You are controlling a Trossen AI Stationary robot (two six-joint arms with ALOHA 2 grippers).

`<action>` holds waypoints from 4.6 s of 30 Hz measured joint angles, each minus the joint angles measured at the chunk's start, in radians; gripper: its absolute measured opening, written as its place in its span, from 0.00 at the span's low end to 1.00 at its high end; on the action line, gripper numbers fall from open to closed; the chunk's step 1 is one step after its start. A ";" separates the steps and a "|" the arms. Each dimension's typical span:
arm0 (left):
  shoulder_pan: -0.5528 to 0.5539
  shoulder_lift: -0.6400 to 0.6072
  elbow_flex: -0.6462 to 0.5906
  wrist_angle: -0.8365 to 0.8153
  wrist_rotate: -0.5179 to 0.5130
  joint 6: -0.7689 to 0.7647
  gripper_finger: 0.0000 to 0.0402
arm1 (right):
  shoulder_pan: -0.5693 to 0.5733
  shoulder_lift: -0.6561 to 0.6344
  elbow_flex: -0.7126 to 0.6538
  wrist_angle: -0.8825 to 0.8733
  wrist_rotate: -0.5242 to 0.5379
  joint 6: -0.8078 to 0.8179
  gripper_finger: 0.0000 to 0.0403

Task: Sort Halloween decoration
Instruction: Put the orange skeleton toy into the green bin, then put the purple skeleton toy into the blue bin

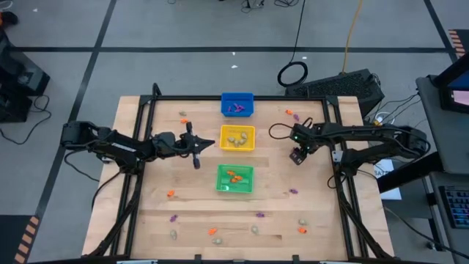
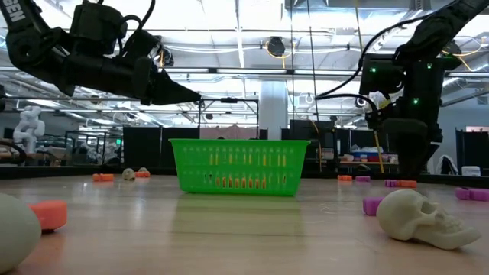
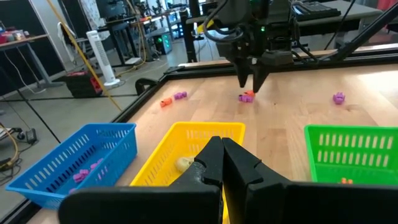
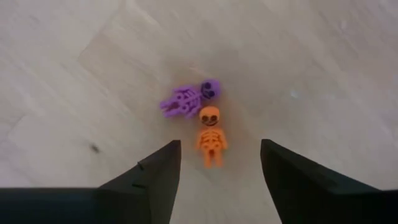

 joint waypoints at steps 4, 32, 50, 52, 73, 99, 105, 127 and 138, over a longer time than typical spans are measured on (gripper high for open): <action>0.000 0.000 0.000 0.000 0.015 0.000 0.00 | -0.002 0.035 0.000 0.019 0.003 -0.023 0.48; 0.000 0.000 0.000 0.000 0.026 0.000 0.00 | 0.062 -0.011 0.038 -0.077 0.029 -0.078 0.03; 0.000 0.000 0.000 0.000 0.026 0.001 0.00 | 0.472 0.072 0.146 0.579 0.025 -0.016 0.03; 0.000 0.000 0.000 0.000 0.026 0.001 0.00 | 0.501 0.125 0.149 0.704 0.025 -0.036 0.03; 0.000 0.000 0.000 -0.025 0.026 0.001 0.00 | 0.515 0.637 0.607 0.413 0.077 -0.135 0.04; 0.000 0.000 0.000 -0.039 0.105 -0.019 0.00 | 0.616 0.542 0.552 0.589 0.444 -0.324 0.02; 0.000 0.000 0.001 -0.057 0.105 -0.018 0.00 | 0.606 0.430 0.320 0.881 0.345 -0.400 0.01; -0.426 0.000 0.551 -1.290 -0.034 -0.249 0.00 | 0.422 -0.140 0.032 0.898 0.316 -0.579 0.00; -0.731 0.000 0.682 -1.662 -0.129 -0.809 0.00 | 0.378 -0.148 0.032 0.888 0.312 -0.580 0.00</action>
